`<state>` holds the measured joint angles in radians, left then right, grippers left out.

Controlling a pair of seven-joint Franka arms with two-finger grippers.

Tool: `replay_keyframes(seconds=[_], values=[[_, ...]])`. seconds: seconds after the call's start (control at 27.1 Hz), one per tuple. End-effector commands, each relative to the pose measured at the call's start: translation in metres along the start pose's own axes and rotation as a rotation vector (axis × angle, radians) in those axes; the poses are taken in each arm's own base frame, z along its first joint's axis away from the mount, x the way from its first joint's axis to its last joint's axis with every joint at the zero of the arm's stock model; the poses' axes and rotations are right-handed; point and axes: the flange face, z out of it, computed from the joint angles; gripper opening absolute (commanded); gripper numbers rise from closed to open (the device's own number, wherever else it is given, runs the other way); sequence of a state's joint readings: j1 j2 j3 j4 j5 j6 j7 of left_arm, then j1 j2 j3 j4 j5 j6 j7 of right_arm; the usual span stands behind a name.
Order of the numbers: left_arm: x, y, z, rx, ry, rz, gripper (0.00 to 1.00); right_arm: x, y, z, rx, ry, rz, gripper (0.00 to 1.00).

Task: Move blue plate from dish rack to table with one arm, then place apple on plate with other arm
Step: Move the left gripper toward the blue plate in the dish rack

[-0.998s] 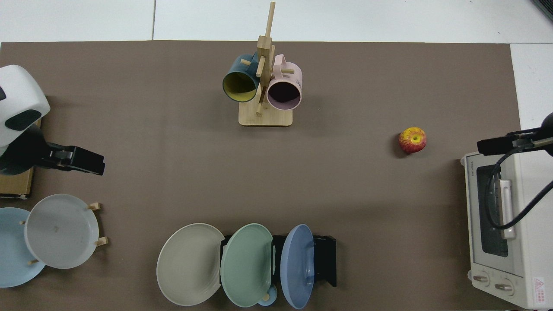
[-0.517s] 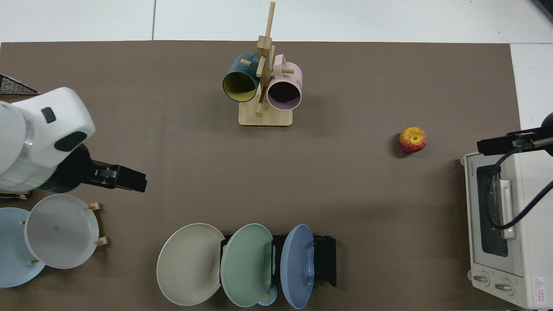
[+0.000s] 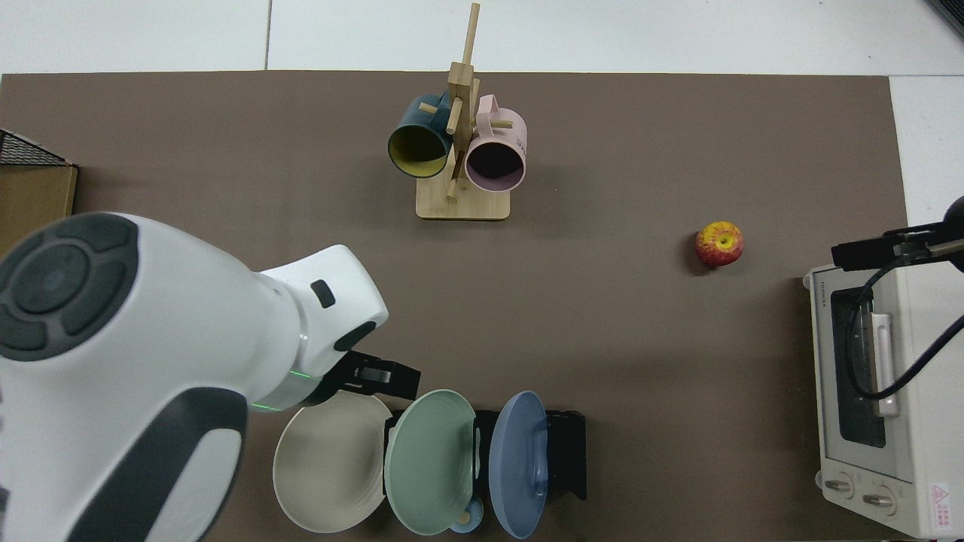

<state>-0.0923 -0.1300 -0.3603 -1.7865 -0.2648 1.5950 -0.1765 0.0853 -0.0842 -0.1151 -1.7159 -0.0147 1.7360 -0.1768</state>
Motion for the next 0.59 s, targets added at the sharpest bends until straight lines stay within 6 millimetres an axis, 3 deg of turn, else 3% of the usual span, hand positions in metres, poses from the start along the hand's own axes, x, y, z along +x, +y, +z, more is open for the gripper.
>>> replay_keyframes(seconds=[0.0,0.37,0.55], values=[[-0.016,0.034,0.038,-0.005,0.021,-0.037,1.00,-0.003,0.001,-0.002,-0.008,0.000,-0.014,0.99],[-0.067,0.085,0.084,-0.075,0.055,-0.033,1.00,-0.003,0.002,-0.002,-0.008,0.000,-0.012,0.99],[-0.078,0.109,0.130,-0.047,0.052,-0.012,1.00,-0.003,0.001,-0.002,-0.008,0.000,-0.014,0.99]])
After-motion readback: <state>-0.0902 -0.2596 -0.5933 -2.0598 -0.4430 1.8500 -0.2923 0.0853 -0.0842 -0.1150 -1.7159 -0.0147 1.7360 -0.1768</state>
